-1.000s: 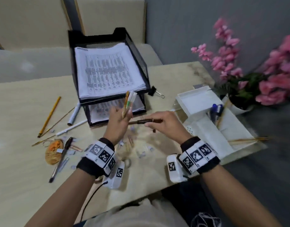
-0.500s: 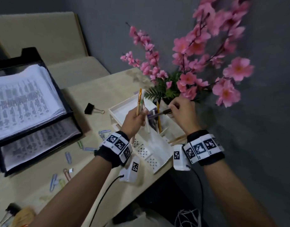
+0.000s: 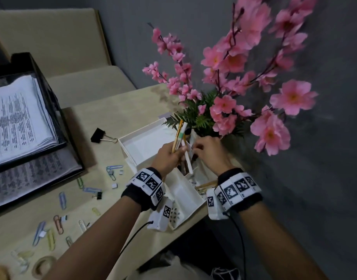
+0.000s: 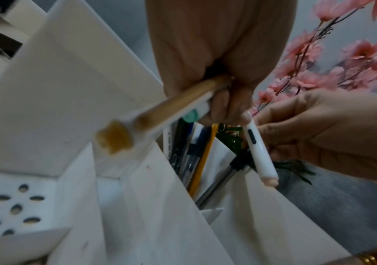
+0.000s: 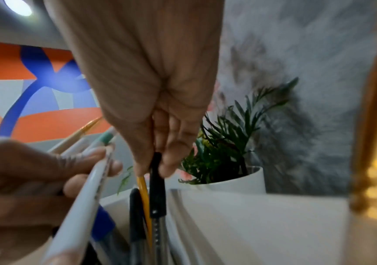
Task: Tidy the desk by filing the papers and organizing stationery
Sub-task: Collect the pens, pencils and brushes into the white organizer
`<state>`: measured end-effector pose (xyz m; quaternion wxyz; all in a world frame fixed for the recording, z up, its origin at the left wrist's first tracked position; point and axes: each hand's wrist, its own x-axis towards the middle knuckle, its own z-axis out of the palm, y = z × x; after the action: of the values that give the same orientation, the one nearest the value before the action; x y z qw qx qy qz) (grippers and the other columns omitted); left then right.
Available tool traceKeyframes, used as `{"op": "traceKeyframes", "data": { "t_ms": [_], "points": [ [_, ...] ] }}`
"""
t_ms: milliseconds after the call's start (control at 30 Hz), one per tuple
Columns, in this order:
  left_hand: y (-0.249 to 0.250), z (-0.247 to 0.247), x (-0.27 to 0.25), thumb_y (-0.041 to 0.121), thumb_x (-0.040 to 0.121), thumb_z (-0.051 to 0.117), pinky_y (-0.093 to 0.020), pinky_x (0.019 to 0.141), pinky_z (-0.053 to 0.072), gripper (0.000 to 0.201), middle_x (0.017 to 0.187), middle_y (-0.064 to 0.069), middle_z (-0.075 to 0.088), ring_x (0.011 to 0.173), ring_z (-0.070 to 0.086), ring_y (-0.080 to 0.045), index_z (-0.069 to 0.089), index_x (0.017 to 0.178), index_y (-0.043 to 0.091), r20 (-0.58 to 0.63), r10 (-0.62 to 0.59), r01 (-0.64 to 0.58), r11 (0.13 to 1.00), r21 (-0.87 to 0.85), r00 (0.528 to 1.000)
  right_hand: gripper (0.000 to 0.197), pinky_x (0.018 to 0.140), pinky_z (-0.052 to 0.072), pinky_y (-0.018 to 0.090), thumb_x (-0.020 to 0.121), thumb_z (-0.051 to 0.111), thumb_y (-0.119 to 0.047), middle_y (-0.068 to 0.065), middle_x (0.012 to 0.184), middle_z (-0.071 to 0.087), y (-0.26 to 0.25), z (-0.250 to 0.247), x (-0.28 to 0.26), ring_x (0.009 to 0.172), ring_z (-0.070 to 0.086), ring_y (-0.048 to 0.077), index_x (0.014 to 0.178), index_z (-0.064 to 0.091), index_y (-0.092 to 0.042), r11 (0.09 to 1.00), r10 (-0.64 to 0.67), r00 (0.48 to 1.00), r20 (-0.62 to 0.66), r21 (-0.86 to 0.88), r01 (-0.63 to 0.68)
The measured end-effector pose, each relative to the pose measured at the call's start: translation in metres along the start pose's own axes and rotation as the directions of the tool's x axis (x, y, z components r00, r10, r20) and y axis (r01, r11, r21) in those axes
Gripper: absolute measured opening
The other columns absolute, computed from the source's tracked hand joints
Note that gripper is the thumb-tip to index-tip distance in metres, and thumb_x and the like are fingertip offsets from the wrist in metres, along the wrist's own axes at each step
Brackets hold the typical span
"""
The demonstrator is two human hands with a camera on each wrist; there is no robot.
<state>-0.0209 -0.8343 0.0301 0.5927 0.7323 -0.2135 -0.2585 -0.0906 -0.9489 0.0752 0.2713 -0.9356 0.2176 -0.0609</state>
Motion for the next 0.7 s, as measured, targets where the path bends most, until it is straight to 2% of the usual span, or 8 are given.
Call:
{"op": "traceKeyframes", "data": {
  "t_ms": [133,233,300,367,467,533,600,700],
  "points": [
    [-0.004,-0.001,-0.003,0.016,0.096,0.046,-0.011,0.045,0.034,0.022,0.050,0.008,0.052,0.035,0.042,0.003,0.057,0.080,0.008,0.135,0.018,-0.023,0.999,0.035,0.991,0.016,0.071,0.046,0.029,0.088,0.056,-0.010,0.010,0.082,0.070,-0.003,-0.005,0.006,0.078,0.062,0.020,0.086,0.070,-0.002,0.956,0.077,0.989,-0.128,0.292,-0.037],
    [-0.003,0.001,-0.009,0.014,0.097,0.042,-0.006,0.040,0.031,0.026,0.053,0.002,0.047,0.034,0.040,0.003,0.058,0.077,0.013,0.251,0.009,0.000,0.999,-0.034,0.968,0.023,0.056,0.046,0.010,0.089,0.050,-0.001,0.006,0.087,0.066,-0.012,-0.012,0.011,0.067,0.061,0.002,0.108,0.063,-0.004,0.774,0.149,0.982,0.113,0.605,-0.187],
    [0.000,0.001,-0.012,0.015,0.097,0.042,-0.009,0.039,0.029,0.031,0.046,0.008,0.047,0.033,0.037,0.002,0.059,0.071,0.015,0.282,-0.010,0.032,0.997,-0.073,0.959,0.032,0.045,0.037,0.009,0.088,0.045,0.005,0.002,0.082,0.064,-0.013,-0.017,0.013,0.048,0.053,-0.006,0.115,0.058,-0.007,0.673,0.121,0.959,0.256,0.689,-0.269],
    [0.002,0.000,-0.012,0.016,0.098,0.041,-0.010,0.038,0.027,0.036,0.040,0.010,0.045,0.032,0.036,0.001,0.057,0.065,0.017,0.292,-0.032,0.060,0.994,-0.088,0.956,0.033,0.044,0.035,0.011,0.088,0.046,0.007,0.000,0.078,0.063,-0.011,-0.019,0.013,0.046,0.051,-0.004,0.116,0.057,-0.005,0.629,0.067,0.947,0.313,0.724,-0.284],
    [0.005,0.000,-0.014,0.017,0.099,0.039,-0.011,0.039,0.029,0.036,0.037,0.010,0.045,0.033,0.037,0.001,0.057,0.068,0.015,0.290,-0.050,0.072,0.995,-0.067,0.956,0.022,0.044,0.038,0.009,0.089,0.052,0.004,0.001,0.072,0.060,-0.015,-0.017,0.011,0.044,0.053,-0.006,0.110,0.060,0.004,0.703,0.051,0.977,0.209,0.687,-0.184],
    [0.006,0.000,-0.015,0.020,0.099,0.036,-0.010,0.043,0.037,0.033,0.048,0.010,0.048,0.038,0.042,0.001,0.056,0.075,0.011,0.251,-0.031,0.041,0.999,-0.035,0.967,0.017,0.046,0.040,0.005,0.087,0.055,0.004,0.000,0.070,0.059,-0.018,-0.018,0.012,0.046,0.054,-0.010,0.102,0.062,0.007,0.769,0.053,0.994,0.090,0.631,-0.098],
    [0.006,0.000,-0.016,0.029,0.100,0.035,-0.015,0.061,0.044,0.031,0.066,-0.002,0.050,0.057,0.049,-0.008,0.054,0.085,0.009,0.178,0.015,-0.020,0.999,0.025,0.984,0.012,0.047,0.040,0.004,0.086,0.057,0.002,-0.001,0.070,0.058,-0.017,-0.023,0.015,0.047,0.054,-0.011,0.097,0.063,0.006,0.809,0.053,0.999,0.007,0.586,-0.047],
    [0.003,-0.003,-0.020,0.061,0.089,0.025,-0.027,0.068,0.030,0.066,0.074,-0.008,0.041,0.075,0.038,-0.014,0.053,0.078,0.003,0.011,0.228,-0.226,0.956,0.186,0.974,0.006,0.055,0.042,0.009,0.086,0.059,-0.002,0.000,0.073,0.057,-0.012,-0.031,0.018,0.060,0.054,-0.001,0.090,0.063,-0.003,0.874,0.059,0.995,-0.083,0.486,-0.012]
  ]
}}
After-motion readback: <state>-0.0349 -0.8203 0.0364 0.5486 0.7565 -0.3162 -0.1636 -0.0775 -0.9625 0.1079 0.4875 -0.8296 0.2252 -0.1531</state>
